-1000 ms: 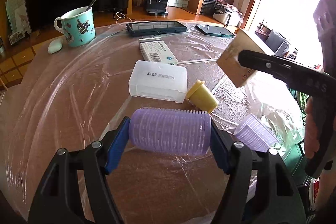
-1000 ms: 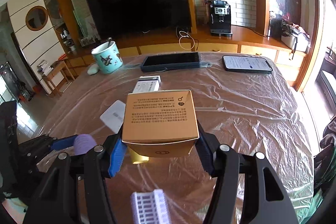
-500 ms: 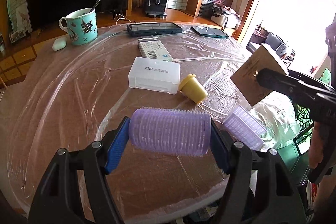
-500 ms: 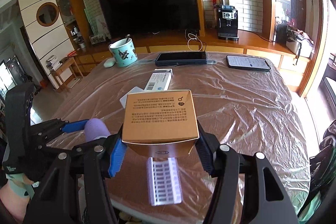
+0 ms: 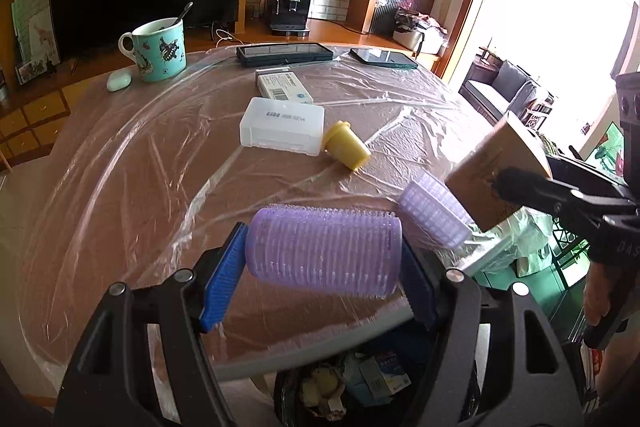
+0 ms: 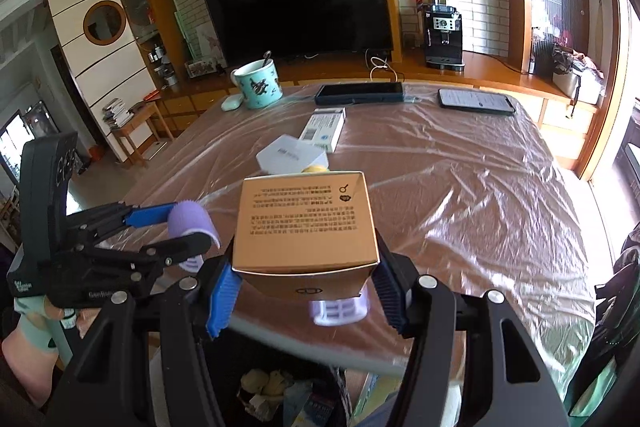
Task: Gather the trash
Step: 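Carry the purple roller and tan box over to the black bin with both tools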
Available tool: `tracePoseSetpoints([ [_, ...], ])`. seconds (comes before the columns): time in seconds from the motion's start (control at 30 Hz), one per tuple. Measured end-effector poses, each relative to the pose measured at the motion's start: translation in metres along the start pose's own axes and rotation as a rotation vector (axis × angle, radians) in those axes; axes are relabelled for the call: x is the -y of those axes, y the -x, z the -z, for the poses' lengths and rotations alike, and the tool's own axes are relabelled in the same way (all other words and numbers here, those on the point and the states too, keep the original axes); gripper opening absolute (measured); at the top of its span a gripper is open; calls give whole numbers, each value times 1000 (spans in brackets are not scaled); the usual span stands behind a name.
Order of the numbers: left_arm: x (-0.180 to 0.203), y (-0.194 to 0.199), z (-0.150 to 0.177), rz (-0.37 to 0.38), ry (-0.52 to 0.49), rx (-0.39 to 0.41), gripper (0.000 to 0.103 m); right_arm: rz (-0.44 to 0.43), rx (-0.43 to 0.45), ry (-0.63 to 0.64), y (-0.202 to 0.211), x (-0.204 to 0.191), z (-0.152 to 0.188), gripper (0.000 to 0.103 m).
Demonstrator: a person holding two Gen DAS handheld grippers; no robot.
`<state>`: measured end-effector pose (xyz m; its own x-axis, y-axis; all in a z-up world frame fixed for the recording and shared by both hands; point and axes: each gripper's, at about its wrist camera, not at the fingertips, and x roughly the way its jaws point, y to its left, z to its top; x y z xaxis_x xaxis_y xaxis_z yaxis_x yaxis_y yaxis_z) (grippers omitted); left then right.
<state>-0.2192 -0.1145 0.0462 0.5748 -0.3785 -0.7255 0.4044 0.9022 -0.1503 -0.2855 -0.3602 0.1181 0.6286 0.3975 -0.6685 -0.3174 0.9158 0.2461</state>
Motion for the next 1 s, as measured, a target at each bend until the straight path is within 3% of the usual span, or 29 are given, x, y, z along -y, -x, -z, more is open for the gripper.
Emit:
tracePoseSetpoints([
  [1.0,19,35,50,55,-14,-23,71,-64,-105,10,29,-18,68,59],
])
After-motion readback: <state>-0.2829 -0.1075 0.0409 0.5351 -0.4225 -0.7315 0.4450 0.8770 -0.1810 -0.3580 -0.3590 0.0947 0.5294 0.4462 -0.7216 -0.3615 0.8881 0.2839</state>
